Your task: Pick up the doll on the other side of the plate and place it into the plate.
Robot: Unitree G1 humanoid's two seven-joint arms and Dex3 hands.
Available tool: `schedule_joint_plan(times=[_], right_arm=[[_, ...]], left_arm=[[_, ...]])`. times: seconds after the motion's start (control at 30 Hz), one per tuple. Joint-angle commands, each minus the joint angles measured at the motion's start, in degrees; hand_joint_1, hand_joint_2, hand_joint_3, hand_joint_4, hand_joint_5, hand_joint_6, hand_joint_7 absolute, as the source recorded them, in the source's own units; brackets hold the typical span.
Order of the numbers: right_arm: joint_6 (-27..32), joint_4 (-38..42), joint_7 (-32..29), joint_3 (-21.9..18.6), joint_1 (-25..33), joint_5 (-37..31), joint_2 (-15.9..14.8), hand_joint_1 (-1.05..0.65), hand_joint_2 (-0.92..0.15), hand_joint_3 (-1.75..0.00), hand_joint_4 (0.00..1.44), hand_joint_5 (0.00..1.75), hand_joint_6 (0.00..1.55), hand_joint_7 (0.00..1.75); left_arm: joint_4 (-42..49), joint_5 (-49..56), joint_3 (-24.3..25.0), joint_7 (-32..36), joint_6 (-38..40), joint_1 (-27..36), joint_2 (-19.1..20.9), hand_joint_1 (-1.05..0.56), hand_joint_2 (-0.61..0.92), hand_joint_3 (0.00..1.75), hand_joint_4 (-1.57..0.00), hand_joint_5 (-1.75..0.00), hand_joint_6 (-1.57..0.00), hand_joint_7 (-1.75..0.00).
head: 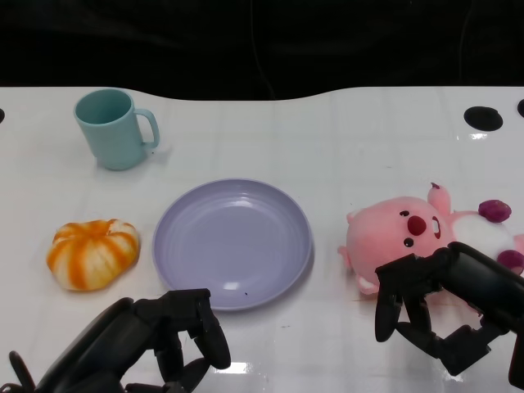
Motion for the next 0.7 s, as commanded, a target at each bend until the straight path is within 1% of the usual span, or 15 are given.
schedule_joint_plan(times=[0.03,0.7], right_arm=[[-0.05,0.07,-0.13,-0.21,-0.63,-0.07,-0.5,-0.12,-0.31,-1.33,0.89,1.61,0.88,1.19],[-0.74,0.76,-0.2,-0.2,-0.85,-0.11,-0.45,-0.12,-0.31,-1.32,0.9,1.61,0.88,1.18]], left_arm=[[0.35,-0.29,0.48,-0.18,-0.02,-0.24,0.64,-0.2,0.61,1.04,-0.66,-1.75,-0.65,-1.38],[0.39,0.34,0.27,-0.08,-0.19,-0.4,0.87,-0.19,0.61,1.02,-0.66,-1.75,-0.65,-1.36]])
